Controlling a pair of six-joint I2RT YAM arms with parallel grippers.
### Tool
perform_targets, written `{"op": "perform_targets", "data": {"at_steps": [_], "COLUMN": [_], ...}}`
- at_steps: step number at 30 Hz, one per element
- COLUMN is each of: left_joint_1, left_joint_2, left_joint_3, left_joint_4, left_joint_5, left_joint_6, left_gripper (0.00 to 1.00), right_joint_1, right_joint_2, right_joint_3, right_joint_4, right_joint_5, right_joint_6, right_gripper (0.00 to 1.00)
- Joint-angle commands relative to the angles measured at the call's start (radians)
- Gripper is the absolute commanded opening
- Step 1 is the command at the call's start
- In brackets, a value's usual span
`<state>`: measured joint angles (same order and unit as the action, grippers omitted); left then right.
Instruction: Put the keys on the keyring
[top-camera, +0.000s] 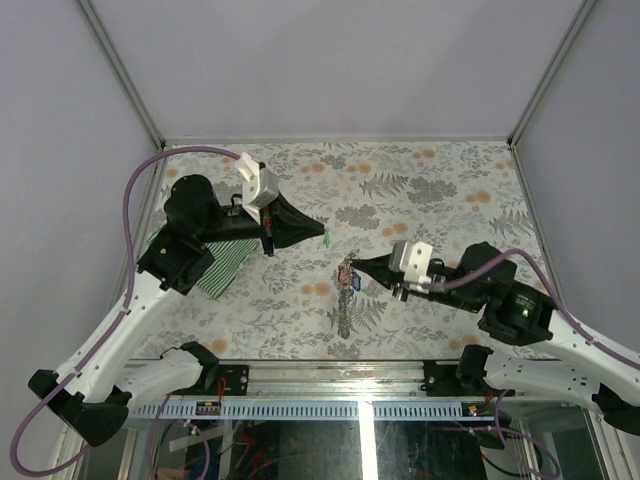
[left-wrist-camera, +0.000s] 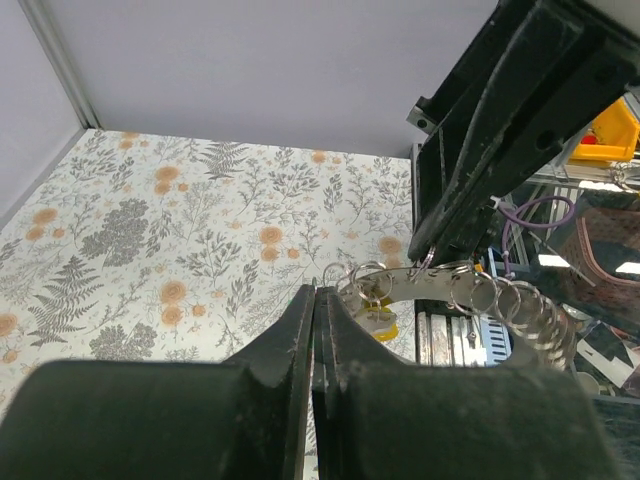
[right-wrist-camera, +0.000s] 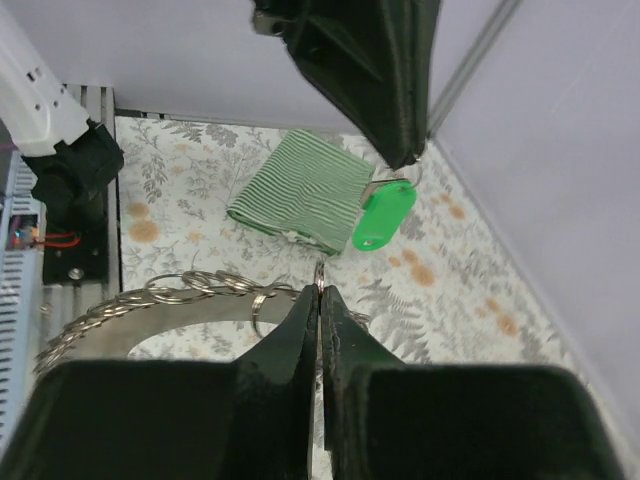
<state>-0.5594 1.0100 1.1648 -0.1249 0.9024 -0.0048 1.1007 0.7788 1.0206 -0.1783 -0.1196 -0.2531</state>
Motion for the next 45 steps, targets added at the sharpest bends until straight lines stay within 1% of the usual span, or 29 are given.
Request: {"op": "perform_targets", "data": {"at_steps": [1,3,5,13,21,27,34,36,37,40,42,45], "left_joint_1": [-0.001,-0.001,0.000,-0.001,-0.001,0.000,-0.001,-0.001,0.000,0.000,-0.001,-0.001], "left_joint_2": [-0.024,-0.025,-0.027,-0.027,-0.010,-0.004,-0.004,-0.005,-0.005,-0.004,-0.003,-0.006], "left_joint_3": [0.015,0.014,0.014,0.016,0.027,0.035,0.041,0.044,0.046,0.045,0.041,0.029], "left_joint_4": [0.062,0.062,0.062,0.061,0.061,0.061,0.062,0.062,0.062,0.063,0.071,0.088], "left_joint_5": [0.005,0.003,0.004,0.022,0.061,0.092,0.107,0.109,0.110,0.109,0.104,0.104], "left_joint_6": [0.009,0.010,0.012,0.022,0.035,0.044,0.045,0.045,0.045,0.042,0.030,0.010], "left_gripper": [0.00,0.00,0.00,0.00,0.00,0.00,0.00,0.00,0.00,0.00,0.00,0.00], "right_joint_1": [0.007,0.007,0.007,0.008,0.007,0.007,0.007,0.007,0.007,0.007,0.007,0.007], "right_joint_2": [-0.089,-0.111,-0.109,-0.116,-0.129,-0.127,-0.126,-0.118,-0.112,-0.086,-0.054,-0.015], "right_joint_3": [-0.125,-0.175,-0.181,-0.247,-0.285,-0.273,-0.286,-0.277,-0.260,-0.184,-0.104,-0.012], "right_joint_4": [0.298,0.348,0.343,0.436,0.515,0.517,0.554,0.557,0.547,0.475,0.386,0.271], "right_joint_5": [-0.128,-0.146,-0.150,-0.143,-0.148,-0.155,-0.154,-0.153,-0.152,-0.120,-0.071,-0.018], "right_joint_6": [-0.323,-0.410,-0.505,-0.718,-0.816,-0.797,-0.840,-0.823,-0.779,-0.574,-0.404,-0.217], "right_gripper": [0.01,0.02,0.03,0.02,0.01,0.01,0.01,0.01,0.01,0.01,0.01,0.02]}}
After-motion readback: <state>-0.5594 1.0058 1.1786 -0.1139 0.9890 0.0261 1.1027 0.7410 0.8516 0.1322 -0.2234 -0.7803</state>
